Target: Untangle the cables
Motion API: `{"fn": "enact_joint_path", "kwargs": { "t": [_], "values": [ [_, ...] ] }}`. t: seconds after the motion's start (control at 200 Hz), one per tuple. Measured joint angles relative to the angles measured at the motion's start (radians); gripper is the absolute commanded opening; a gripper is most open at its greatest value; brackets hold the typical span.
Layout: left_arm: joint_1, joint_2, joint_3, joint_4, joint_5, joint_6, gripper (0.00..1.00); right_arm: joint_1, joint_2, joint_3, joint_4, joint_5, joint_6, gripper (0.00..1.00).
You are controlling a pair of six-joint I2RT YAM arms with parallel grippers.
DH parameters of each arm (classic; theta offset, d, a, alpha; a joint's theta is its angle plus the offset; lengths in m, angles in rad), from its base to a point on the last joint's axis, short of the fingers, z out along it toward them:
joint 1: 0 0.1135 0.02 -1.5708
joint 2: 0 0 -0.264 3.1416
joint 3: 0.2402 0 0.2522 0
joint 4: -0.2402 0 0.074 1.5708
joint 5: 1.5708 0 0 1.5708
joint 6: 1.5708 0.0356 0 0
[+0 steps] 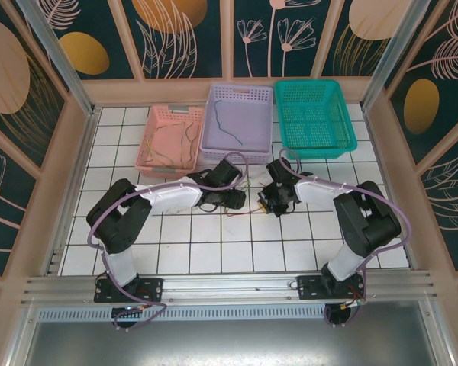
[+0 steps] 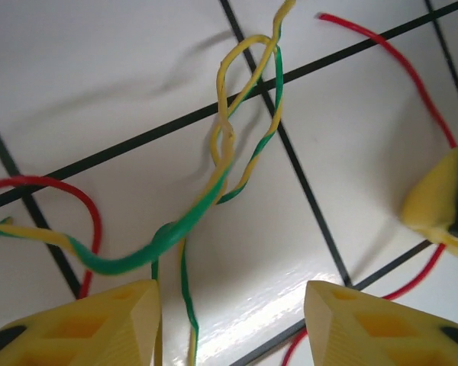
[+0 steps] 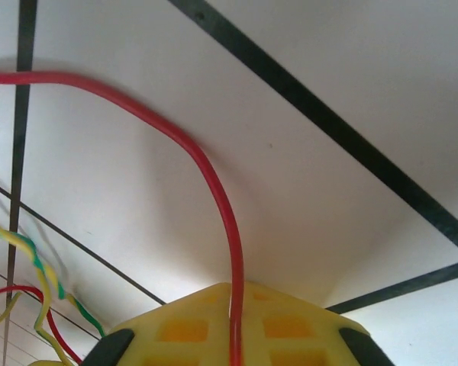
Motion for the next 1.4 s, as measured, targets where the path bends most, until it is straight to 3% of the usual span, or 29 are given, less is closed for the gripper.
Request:
{"fn": "enact_joint_path", "kwargs": {
  "t": [0.09, 0.38, 0.751, 0.941, 1.161, 1.276, 1.401],
  "values": [
    [0.000, 0.000, 0.000, -0.005, -0.022, 0.002, 0.54, -0.003, 0.000, 0.000, -0.006, 0.001, -0.016, 0.00],
    [-0.002, 0.013, -0.029, -0.005, -0.046, -0.017, 0.27, -0.026, -0.043, 0.032, -0.084, 0.040, -0.108, 0.00],
    [-0.002, 0.027, -0.029, -0.008, -0.135, -0.125, 0.15, -0.030, -0.346, 0.068, -0.306, 0.095, -0.530, 0.00],
    [-0.002, 0.032, -0.018, -0.035, -0.163, -0.169, 0.21, -0.068, -0.533, 0.128, -0.523, 0.230, -0.666, 0.00],
    [-0.002, 0.045, -0.001, -0.063, -0.179, -0.188, 0.26, -0.116, -0.641, 0.323, -0.624, 0.369, -0.726, 0.00],
    [-0.002, 0.047, 0.014, -0.076, -0.179, -0.204, 0.43, -0.127, -0.637, 0.401, -0.631, 0.408, -0.733, 0.00],
    [-0.002, 0.039, 0.055, -0.101, -0.178, -0.227, 0.55, -0.149, -0.604, 0.470, -0.637, 0.429, -0.742, 0.00]
  ]
}}
